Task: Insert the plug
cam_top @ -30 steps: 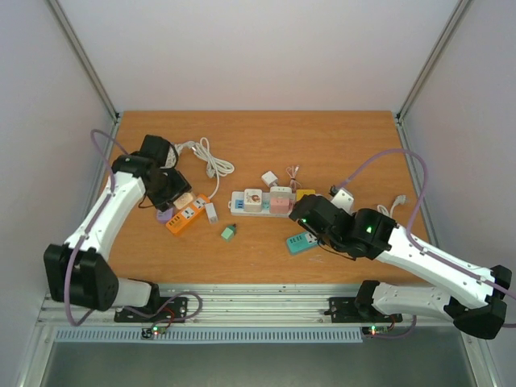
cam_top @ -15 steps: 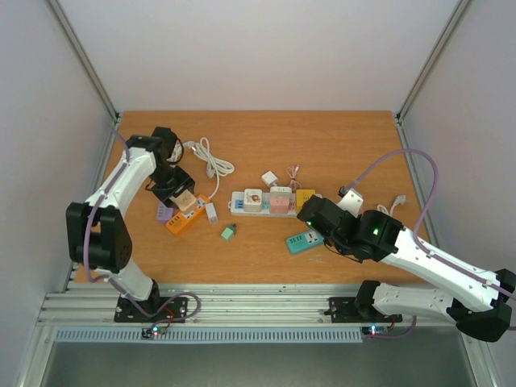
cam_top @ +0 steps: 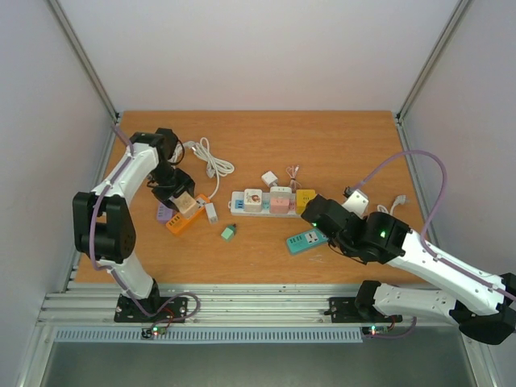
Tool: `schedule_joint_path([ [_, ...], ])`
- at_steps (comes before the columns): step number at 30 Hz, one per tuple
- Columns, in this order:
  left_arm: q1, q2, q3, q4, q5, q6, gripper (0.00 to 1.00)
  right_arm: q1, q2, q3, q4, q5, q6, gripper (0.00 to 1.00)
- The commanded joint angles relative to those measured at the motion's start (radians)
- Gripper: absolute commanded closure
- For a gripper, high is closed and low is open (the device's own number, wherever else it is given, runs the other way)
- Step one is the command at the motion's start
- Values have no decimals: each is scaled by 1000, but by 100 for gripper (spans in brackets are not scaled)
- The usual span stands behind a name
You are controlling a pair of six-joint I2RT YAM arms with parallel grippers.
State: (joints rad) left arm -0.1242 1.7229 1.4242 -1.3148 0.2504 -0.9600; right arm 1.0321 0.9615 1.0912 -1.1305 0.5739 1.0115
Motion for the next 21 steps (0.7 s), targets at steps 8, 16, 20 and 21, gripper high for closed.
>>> schedule_joint_path([
  [8,12,16,-38,26,14,-26,85,3,-25,6,-40,60,39,3],
  [16,12,26,-51,60,11,-11,78,3,-33,-5,-47,70,52,3],
  [20,12,26,-44,59,9,-12,77,3,-33,-8,-45,72,54,3],
  [21,12,25,-49,59,11,-15,77,3,-33,-8,-45,74,56,3],
])
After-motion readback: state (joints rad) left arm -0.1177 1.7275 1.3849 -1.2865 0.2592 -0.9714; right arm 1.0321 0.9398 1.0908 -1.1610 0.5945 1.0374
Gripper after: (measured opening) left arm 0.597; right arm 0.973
